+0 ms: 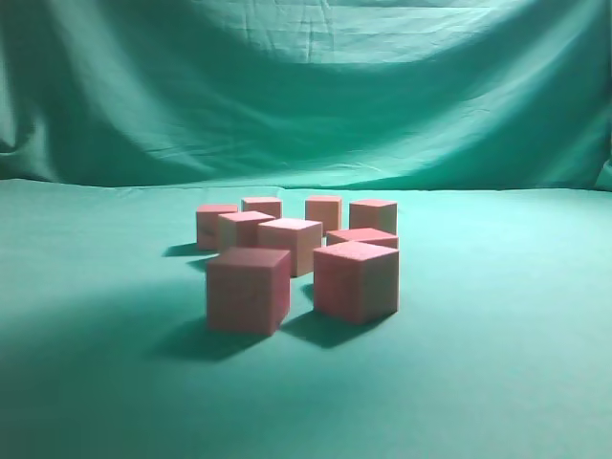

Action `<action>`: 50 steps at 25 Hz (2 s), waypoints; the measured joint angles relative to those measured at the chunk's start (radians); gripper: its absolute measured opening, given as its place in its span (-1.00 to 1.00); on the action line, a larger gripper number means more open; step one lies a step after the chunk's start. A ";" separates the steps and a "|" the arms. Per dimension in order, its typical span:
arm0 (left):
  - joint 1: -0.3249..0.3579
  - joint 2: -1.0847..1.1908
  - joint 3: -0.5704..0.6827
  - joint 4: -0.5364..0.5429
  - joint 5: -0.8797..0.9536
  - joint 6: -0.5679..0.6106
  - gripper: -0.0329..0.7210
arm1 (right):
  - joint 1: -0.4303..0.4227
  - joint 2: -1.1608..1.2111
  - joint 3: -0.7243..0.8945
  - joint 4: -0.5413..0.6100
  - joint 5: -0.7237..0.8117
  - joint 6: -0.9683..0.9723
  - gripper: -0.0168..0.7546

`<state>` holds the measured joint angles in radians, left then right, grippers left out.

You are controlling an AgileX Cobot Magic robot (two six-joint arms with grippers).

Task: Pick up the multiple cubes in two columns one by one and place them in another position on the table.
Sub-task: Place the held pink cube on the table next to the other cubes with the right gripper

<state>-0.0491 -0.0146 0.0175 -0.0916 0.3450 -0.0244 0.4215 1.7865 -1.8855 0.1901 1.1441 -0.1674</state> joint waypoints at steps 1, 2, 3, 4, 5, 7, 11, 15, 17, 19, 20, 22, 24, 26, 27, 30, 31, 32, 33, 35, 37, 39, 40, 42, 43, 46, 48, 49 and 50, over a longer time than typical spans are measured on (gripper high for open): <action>0.000 0.000 0.000 0.000 0.000 0.000 -0.91 | 0.039 -0.015 0.020 0.000 -0.005 -0.002 -0.27; 0.000 0.000 0.000 0.000 0.000 0.000 -0.91 | 0.073 -0.025 0.043 0.002 -0.014 -0.007 -0.27; 0.000 0.000 0.000 0.000 0.000 0.000 -0.91 | 0.115 -0.034 0.074 0.002 -0.022 -0.014 -0.27; 0.000 0.000 0.000 0.000 0.000 0.000 -0.91 | 0.157 -0.037 0.107 0.004 -0.034 -0.018 -0.27; 0.000 0.000 0.000 0.000 0.000 0.000 -0.91 | 0.197 -0.039 0.143 0.004 -0.046 -0.022 -0.27; 0.000 0.000 0.000 0.000 0.000 0.000 -0.91 | 0.269 -0.039 0.214 0.006 -0.084 -0.026 -0.27; 0.000 0.000 0.000 0.000 0.000 0.000 -0.91 | 0.404 -0.037 0.363 0.006 -0.190 -0.033 -0.27; 0.000 0.000 0.000 0.000 0.000 0.000 -0.91 | 0.493 -0.003 0.450 0.014 -0.238 -0.035 -0.27; 0.000 0.000 0.000 0.000 0.000 0.000 -0.91 | 0.524 0.026 0.464 0.015 -0.247 -0.035 -0.27; 0.000 0.000 0.000 0.000 0.000 0.000 -0.91 | 0.550 0.063 0.466 0.017 -0.257 -0.033 -0.27; 0.000 0.000 0.000 0.000 0.000 0.000 -0.91 | 0.559 0.078 0.467 0.017 -0.263 -0.031 -0.27; 0.000 0.000 0.000 0.000 0.000 0.000 -0.91 | 0.575 0.117 0.467 0.019 -0.272 -0.025 -0.27; 0.000 0.000 0.000 0.000 0.000 0.000 -0.91 | 0.581 0.151 0.468 0.019 -0.286 -0.007 -0.27; 0.000 0.000 0.000 0.000 0.000 0.000 -0.91 | 0.581 0.180 0.468 0.019 -0.302 0.012 -0.27; 0.000 0.000 0.000 0.000 0.000 0.000 -0.91 | 0.581 0.192 0.468 0.019 -0.312 0.020 -0.27; 0.000 0.000 0.000 0.000 0.000 0.000 -0.91 | 0.581 0.210 0.468 0.019 -0.328 0.027 -0.27; 0.000 0.000 0.000 0.000 0.000 0.000 -0.91 | 0.581 0.214 0.468 0.017 -0.332 0.028 -0.27; 0.000 0.000 0.000 0.000 0.000 0.000 -0.91 | 0.581 0.214 0.468 0.015 -0.337 0.032 -0.27; 0.000 0.000 0.000 0.000 0.000 0.000 -0.91 | 0.581 0.219 0.468 0.013 -0.341 0.043 -0.27; -0.001 0.000 0.000 0.000 0.000 0.000 -0.91 | 0.581 0.225 0.468 0.009 -0.346 0.063 -0.27; -0.001 0.000 0.000 0.000 0.000 0.000 -0.91 | 0.581 0.230 0.468 0.004 -0.348 0.080 -0.27; -0.001 0.000 0.000 0.000 0.000 0.000 -0.91 | 0.581 0.232 0.468 -0.007 -0.348 0.108 -0.27; -0.001 0.000 0.000 0.000 0.000 0.000 -0.91 | 0.581 0.232 0.468 -0.015 -0.348 0.126 -0.27; -0.001 0.000 0.000 0.000 0.000 0.000 -0.91 | 0.581 0.232 0.468 -0.029 -0.348 0.147 -0.27; -0.001 0.000 0.000 0.000 0.000 0.000 -0.91 | 0.581 0.232 0.468 -0.031 -0.348 0.151 -0.27; -0.001 0.000 0.000 0.000 0.000 0.000 -0.91 | 0.581 0.232 0.468 -0.032 -0.346 0.173 -0.27; -0.001 0.000 0.000 0.000 0.000 0.000 -0.91 | 0.581 0.232 0.468 -0.032 -0.340 0.189 -0.27; -0.001 0.000 0.000 0.000 0.000 0.000 -0.91 | 0.581 0.232 0.468 -0.032 -0.339 0.198 -0.27; -0.001 0.000 0.000 0.000 0.000 0.000 -0.91 | 0.581 0.234 0.468 -0.032 -0.339 0.207 -0.27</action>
<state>-0.0505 -0.0146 0.0175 -0.0916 0.3450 -0.0244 1.0022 2.0204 -1.4174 0.1576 0.8055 0.0394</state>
